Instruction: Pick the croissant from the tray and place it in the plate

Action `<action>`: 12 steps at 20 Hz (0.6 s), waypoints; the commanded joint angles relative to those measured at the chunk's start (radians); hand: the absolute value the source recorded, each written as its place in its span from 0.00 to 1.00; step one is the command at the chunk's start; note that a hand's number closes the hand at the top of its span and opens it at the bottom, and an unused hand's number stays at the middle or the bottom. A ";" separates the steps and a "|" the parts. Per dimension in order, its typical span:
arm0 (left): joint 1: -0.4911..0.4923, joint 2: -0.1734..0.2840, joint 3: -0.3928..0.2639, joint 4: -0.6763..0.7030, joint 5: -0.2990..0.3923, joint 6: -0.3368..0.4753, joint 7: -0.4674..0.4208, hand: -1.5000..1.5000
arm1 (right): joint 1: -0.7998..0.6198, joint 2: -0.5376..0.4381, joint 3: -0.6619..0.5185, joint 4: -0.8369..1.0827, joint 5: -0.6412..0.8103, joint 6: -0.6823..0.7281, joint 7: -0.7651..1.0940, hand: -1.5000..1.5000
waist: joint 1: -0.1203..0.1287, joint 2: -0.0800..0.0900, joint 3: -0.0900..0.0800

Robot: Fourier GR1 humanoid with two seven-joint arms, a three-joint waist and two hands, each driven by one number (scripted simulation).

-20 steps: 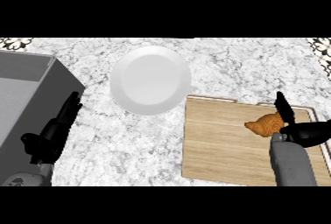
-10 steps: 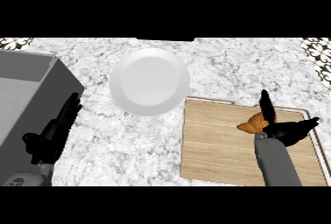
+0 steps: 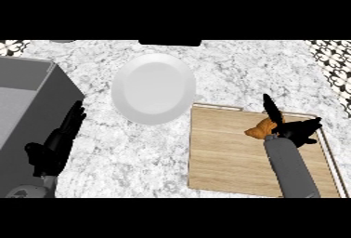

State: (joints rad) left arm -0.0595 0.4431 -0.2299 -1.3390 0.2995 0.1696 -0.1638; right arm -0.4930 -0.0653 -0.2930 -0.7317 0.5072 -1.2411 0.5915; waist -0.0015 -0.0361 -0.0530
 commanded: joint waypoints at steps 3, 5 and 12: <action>-0.013 0.011 0.020 0.019 -0.005 0.011 0.007 0.50 | -0.068 0.038 -0.020 0.110 0.024 0.092 0.202 0.00 | -0.019 0.019 0.041; -0.010 0.004 0.012 0.015 -0.008 0.007 -0.003 0.50 | -0.054 0.055 -0.022 0.152 0.035 0.123 0.252 0.00 | -0.019 0.022 0.042; 0.013 -0.003 0.024 0.028 0.003 0.000 -0.013 0.50 | -0.129 -0.001 -0.011 0.169 0.120 0.231 0.415 0.00 | -0.024 0.020 0.045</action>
State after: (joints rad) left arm -0.0564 0.4546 -0.2014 -1.3210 0.3088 0.1634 -0.1653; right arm -0.5943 -0.0996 -0.2766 -0.6134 0.6496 -1.0763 0.8552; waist -0.0275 -0.0419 -0.0508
